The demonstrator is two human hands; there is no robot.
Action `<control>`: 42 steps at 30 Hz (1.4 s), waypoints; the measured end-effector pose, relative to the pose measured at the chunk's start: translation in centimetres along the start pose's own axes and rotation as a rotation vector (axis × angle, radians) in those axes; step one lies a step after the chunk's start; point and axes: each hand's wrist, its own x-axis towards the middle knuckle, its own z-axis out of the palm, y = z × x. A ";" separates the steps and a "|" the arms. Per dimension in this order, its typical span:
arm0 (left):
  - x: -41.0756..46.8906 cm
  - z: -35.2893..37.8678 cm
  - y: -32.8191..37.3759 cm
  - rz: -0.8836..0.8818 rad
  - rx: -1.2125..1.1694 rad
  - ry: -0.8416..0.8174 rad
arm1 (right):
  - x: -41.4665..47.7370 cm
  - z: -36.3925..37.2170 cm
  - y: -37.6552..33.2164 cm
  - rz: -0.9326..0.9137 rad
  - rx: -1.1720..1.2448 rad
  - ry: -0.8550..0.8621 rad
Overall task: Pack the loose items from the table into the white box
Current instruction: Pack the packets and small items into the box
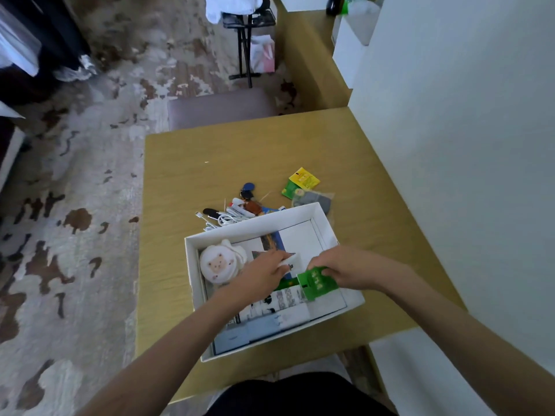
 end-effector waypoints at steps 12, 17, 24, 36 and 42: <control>-2.4 0.6 -2.4 0.193 0.458 0.112 | 2.3 -0.7 0.0 -0.094 -0.496 0.283; -3.7 -0.6 -3.3 0.191 0.492 0.079 | 3.1 -0.2 -0.2 -0.112 -0.705 0.154; -3.9 -0.8 -2.3 0.196 0.539 0.070 | 4.5 0.5 -1.1 -0.061 -0.657 -0.082; -4.6 -0.7 -2.3 0.188 0.389 -0.114 | 4.4 2.0 -1.1 -0.115 -0.623 -0.132; -5.1 -0.8 -3.0 0.172 0.376 -0.116 | 4.3 1.0 -1.0 -0.060 -0.611 -0.141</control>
